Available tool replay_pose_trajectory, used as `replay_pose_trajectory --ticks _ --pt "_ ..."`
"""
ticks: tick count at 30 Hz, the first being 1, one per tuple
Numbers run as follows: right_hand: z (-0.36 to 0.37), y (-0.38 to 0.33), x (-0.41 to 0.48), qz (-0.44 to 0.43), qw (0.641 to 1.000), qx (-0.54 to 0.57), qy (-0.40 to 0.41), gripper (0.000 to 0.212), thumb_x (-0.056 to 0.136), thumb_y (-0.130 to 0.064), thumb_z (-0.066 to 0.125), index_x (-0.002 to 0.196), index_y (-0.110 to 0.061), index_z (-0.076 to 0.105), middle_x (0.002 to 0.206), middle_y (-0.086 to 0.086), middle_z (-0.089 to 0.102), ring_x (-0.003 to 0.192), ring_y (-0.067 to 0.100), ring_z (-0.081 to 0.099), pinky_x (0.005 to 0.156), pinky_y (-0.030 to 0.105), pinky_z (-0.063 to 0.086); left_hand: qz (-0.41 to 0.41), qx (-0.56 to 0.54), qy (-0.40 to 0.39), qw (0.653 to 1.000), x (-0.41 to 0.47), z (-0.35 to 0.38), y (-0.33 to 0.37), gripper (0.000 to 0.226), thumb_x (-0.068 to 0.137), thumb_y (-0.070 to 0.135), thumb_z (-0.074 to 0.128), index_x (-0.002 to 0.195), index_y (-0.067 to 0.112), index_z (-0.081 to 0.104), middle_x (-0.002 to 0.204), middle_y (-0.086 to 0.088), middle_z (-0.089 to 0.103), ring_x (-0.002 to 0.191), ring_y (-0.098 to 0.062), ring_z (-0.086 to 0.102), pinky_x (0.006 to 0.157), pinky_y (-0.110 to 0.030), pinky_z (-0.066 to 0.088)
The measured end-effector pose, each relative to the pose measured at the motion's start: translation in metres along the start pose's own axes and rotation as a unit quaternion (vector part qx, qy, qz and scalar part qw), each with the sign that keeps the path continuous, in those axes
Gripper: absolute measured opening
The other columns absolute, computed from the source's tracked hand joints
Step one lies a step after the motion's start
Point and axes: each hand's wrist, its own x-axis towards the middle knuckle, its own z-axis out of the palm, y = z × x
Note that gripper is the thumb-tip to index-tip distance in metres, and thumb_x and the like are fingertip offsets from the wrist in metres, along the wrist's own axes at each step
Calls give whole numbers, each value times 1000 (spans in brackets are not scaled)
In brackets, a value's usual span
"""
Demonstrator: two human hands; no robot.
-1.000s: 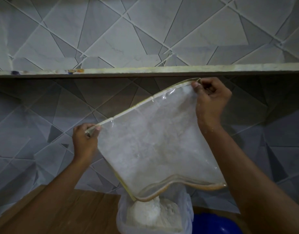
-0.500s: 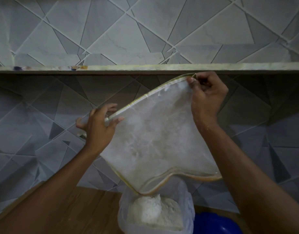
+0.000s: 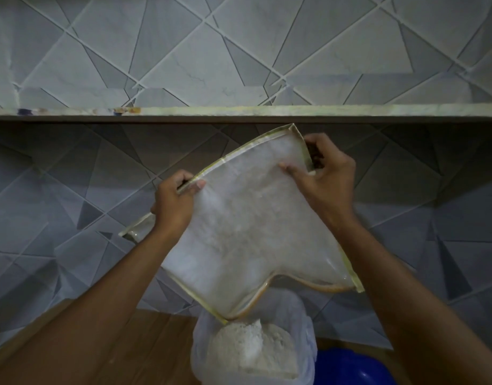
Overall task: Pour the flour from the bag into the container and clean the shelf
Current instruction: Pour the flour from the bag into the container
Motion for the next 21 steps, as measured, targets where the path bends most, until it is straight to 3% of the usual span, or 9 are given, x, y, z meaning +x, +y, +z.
replay_pose_trajectory --ticks 2,5,9,13,17,18,21 --pt "-6 10 -16 29 998 -42 -45 59 73 -42 86 119 -15 61 106 -3 68 91 10 65 78 35 59 -16 -13 9 1000 1 0 0 25 72 56 65 67 32 59 56 17 51 65 -11 45 73 -39 40" --pt "-15 26 -47 88 988 -105 -68 69 65 -48 89 122 -23 60 108 -5 71 91 12 67 77 38 60 -45 -29 21 998 3 -2 -2 26 71 57 65 67 32 60 55 16 50 68 -15 45 76 -41 36" --pt "-23 52 -91 172 967 -154 -110 69 62 -41 91 122 -26 61 107 -2 74 91 17 70 76 42 61 -64 -73 21 995 1 -3 4 23 89 27 71 69 22 59 64 8 50 67 -11 45 70 -33 37" --pt "-17 66 -122 248 960 -72 -105 54 66 -19 90 113 -24 65 85 -7 72 75 5 69 66 30 60 -65 -118 12 991 -3 -1 11 22 95 14 65 74 18 59 69 1 55 65 -8 49 61 -28 40" --pt "-10 82 -133 279 955 -70 -70 21 75 -11 84 89 -19 70 73 -8 69 67 4 67 57 13 53 -73 -119 15 990 -6 -2 13 20 95 13 64 76 18 60 74 -3 59 71 -15 54 65 -31 43" --pt "-10 84 -133 280 956 -68 -62 16 77 -11 82 83 -18 70 71 -6 69 67 7 67 56 13 51 -71 -119 16 990 -5 -4 14 21 95 13 64 75 19 60 74 -3 59 72 -15 54 66 -31 44" --pt "-14 90 -125 269 959 -69 -54 9 82 -9 76 78 -15 70 69 3 68 68 22 65 62 32 52 -63 -102 13 993 -4 -11 15 19 94 15 64 76 19 61 74 -3 60 72 -15 55 67 -32 44"
